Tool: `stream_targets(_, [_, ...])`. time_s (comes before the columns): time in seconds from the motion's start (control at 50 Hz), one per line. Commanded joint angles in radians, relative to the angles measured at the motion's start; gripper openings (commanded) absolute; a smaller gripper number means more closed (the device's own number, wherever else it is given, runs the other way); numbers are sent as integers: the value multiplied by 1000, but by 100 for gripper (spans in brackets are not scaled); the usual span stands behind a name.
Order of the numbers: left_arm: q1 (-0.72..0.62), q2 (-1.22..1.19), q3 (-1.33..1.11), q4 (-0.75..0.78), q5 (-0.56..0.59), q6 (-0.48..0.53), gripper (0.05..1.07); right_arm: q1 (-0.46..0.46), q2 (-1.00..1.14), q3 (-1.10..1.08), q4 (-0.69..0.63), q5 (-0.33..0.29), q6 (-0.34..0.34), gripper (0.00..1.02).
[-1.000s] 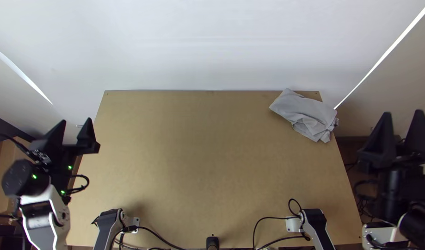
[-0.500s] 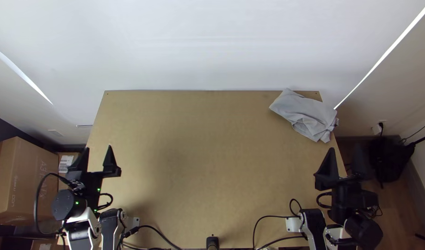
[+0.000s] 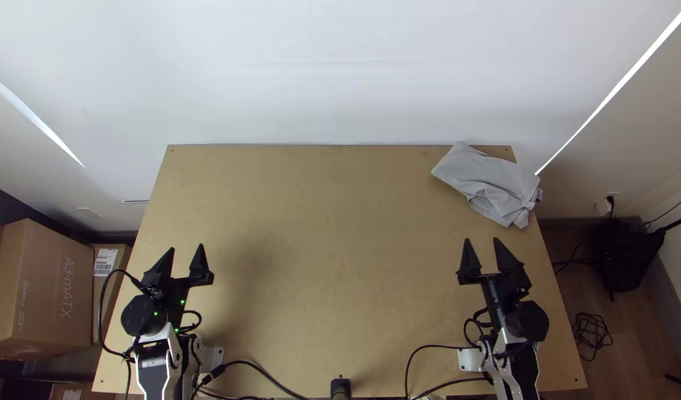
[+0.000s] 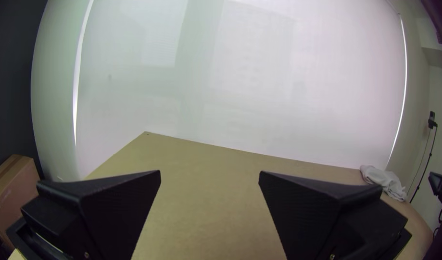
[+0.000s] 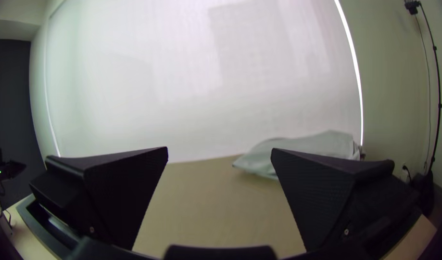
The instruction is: Fold the t-shirt
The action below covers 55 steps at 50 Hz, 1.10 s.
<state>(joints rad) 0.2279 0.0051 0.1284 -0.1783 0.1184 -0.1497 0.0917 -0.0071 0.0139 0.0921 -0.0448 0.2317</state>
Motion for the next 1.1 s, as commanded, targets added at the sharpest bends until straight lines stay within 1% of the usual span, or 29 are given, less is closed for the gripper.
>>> stream_targets(0.0, [-6,-5,-73,14,-6,12,103,6,7,-5,-100,16,-20,99])
stream_targets(0.06, [-4,6,-73,11,-6,19,103,-12,4,-5,-109,60,-66,99])
stream_targets(0.1, [2,-4,-73,11,-6,27,103,-49,4,-5,-109,59,-134,99])
stream_targets(0.12, [5,-5,-73,11,-6,30,103,-66,6,-5,-107,59,-150,99])
stream_targets(0.2, [8,-5,-72,8,-6,30,103,-113,4,-5,-106,59,-152,99])
stream_targets(0.26, [8,-5,-72,8,-6,30,103,-125,4,-5,-106,59,-152,99])
stream_targets(1.08, [8,-5,-72,8,-6,30,103,-122,4,-5,-106,59,-152,99])
